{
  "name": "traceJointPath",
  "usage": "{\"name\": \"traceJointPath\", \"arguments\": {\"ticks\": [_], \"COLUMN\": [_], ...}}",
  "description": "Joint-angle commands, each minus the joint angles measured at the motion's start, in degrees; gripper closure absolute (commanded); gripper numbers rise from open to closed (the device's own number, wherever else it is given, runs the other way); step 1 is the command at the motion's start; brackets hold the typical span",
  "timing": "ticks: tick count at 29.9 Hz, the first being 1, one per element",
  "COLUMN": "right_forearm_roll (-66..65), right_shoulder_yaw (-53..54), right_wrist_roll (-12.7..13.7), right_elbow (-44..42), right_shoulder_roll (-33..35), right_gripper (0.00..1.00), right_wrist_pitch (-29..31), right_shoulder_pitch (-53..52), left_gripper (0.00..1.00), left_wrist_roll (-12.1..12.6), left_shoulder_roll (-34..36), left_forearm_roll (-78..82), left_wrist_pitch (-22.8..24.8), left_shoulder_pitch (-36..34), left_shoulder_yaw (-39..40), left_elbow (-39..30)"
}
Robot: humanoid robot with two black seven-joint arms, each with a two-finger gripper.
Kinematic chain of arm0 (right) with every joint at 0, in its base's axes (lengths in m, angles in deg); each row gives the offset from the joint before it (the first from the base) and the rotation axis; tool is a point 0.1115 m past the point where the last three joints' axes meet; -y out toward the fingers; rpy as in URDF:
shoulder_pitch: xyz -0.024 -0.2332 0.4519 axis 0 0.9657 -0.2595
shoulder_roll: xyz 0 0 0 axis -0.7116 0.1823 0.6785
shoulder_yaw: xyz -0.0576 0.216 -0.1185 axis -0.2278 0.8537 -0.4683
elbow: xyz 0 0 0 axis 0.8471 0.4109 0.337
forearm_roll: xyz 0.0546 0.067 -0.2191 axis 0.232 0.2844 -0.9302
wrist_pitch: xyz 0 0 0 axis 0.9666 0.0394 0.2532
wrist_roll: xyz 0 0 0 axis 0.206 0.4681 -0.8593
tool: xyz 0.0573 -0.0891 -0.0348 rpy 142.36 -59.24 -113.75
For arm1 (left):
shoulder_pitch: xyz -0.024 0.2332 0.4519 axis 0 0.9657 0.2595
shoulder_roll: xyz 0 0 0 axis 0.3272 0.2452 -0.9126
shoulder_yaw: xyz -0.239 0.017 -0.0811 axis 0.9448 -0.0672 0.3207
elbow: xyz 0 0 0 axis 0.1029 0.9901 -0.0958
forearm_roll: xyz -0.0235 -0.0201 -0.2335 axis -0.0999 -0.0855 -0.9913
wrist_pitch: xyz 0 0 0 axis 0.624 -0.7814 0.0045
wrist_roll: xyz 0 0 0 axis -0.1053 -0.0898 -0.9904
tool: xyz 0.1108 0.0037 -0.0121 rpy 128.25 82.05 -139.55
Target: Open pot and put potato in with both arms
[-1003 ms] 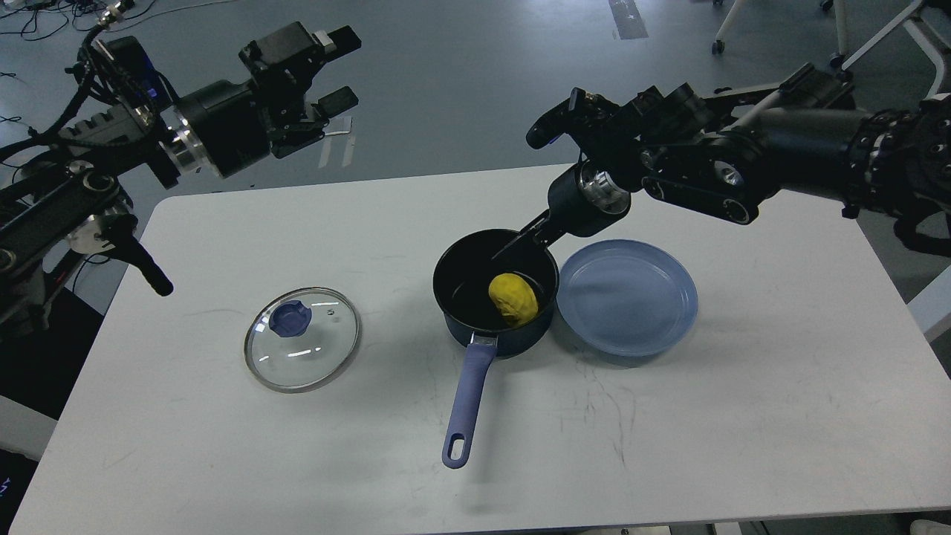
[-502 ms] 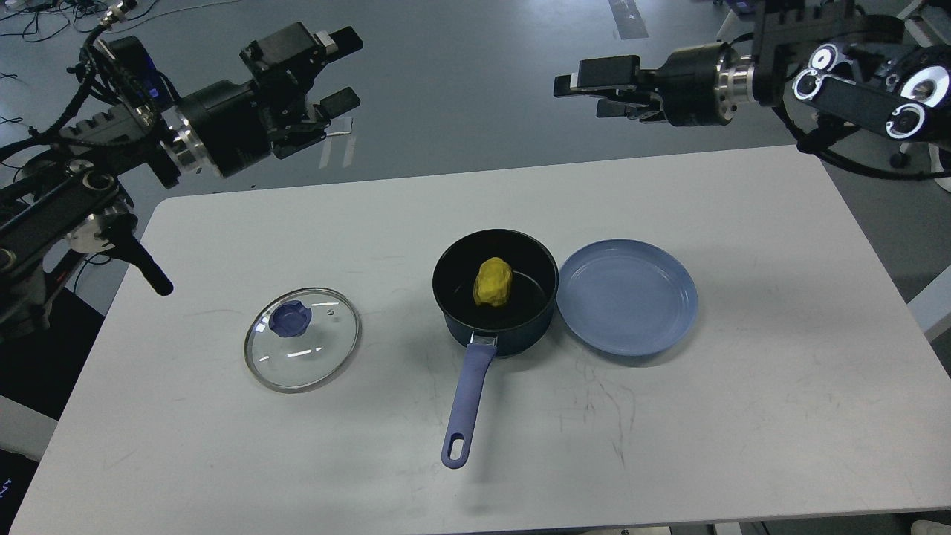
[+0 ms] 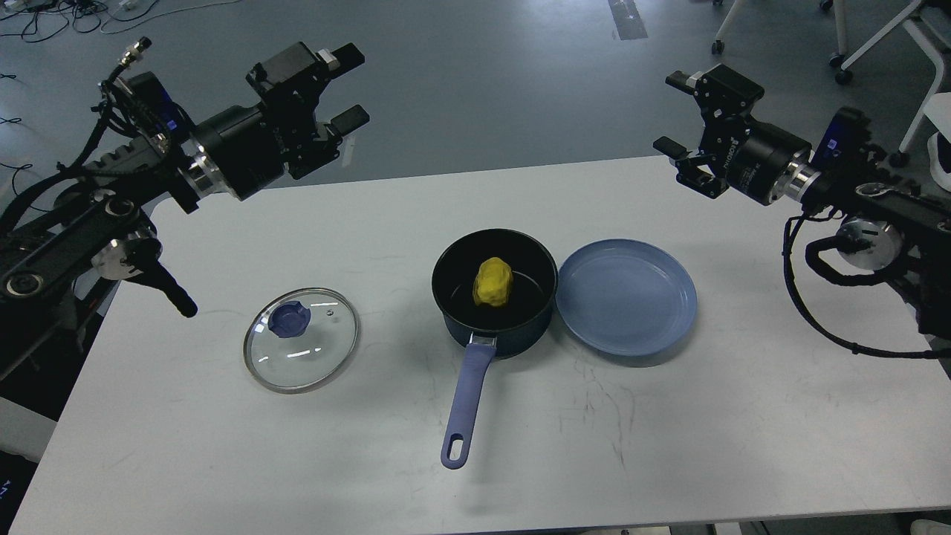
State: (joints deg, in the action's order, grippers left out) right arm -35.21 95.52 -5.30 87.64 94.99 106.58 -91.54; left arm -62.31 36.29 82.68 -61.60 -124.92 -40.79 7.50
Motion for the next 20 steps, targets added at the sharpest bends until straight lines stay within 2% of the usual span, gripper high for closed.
{"name": "traceJointPath", "arguments": {"ticks": [1, 7, 10, 20], "right_forearm_roll": [1.2, 1.3, 1.2, 1.2], "right_shoulder_yaw": [3.7, 5.2, 5.1, 5.0], "right_wrist_roll": [0.0, 0.0, 0.0, 0.0], "right_elbow": [-0.6, -0.6, -0.3, -0.1], "right_shoulder_roll": [-1.5, -2.1, -2.4, -2.4], "right_gripper": [0.01, 0.01, 0.01, 0.01], "right_wrist_pitch": [0.0, 0.0, 0.0, 0.0], "right_shoulder_pitch": [2.9, 5.2, 5.7, 5.8], "left_gripper": [0.03, 0.03, 0.03, 0.03], "left_wrist_roll": [0.1, 0.3, 1.8, 2.6], "left_shoulder_roll": [-2.5, -6.8, -10.1, -12.7], "left_forearm_roll": [-0.2, -0.9, -0.9, -1.0], "left_wrist_pitch": [-0.1, -0.8, -1.1, -1.1], "left_shoulder_pitch": [4.3, 9.9, 12.5, 14.3], "left_shoulder_yaw": [4.9, 10.3, 13.4, 14.2], "left_elbow": [0.6, 3.7, 6.9, 9.8]}}
